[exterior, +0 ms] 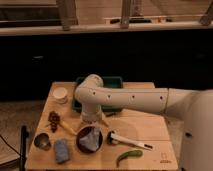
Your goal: Place towel in purple bowl
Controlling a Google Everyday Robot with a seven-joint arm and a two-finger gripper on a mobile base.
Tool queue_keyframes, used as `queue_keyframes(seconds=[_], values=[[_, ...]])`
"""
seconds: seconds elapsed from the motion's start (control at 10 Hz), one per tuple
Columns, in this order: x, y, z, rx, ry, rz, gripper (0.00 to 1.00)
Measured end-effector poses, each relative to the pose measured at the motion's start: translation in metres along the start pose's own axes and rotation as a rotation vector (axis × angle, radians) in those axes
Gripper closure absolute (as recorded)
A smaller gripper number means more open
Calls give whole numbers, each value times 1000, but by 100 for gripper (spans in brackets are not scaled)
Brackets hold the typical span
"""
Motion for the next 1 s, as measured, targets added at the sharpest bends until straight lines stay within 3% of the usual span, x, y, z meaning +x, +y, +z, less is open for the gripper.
queue_keyframes(seconds=[0.5, 1.0], values=[[24, 6, -24, -9, 20, 8, 20], [25, 6, -25, -13, 23, 7, 20]])
